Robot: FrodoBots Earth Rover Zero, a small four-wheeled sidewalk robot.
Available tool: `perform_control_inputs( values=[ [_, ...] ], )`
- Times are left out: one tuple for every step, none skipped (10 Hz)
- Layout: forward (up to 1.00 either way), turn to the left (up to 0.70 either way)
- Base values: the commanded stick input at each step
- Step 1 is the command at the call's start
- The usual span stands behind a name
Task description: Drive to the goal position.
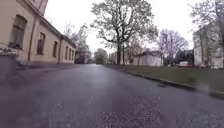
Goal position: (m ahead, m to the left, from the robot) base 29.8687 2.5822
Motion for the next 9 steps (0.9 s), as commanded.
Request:
perform_control_inputs(
  values=[
    [1.00, 0.00],
    [1.00, 0.00],
    [1.00, 0.00],
    [1.00, 0.00],
    [1.00, 0.00],
    [1.00, 0.00],
    [1.00, 0.00],
    [1.00, 0.00],
    [1.00, 0.00]
  ],
)
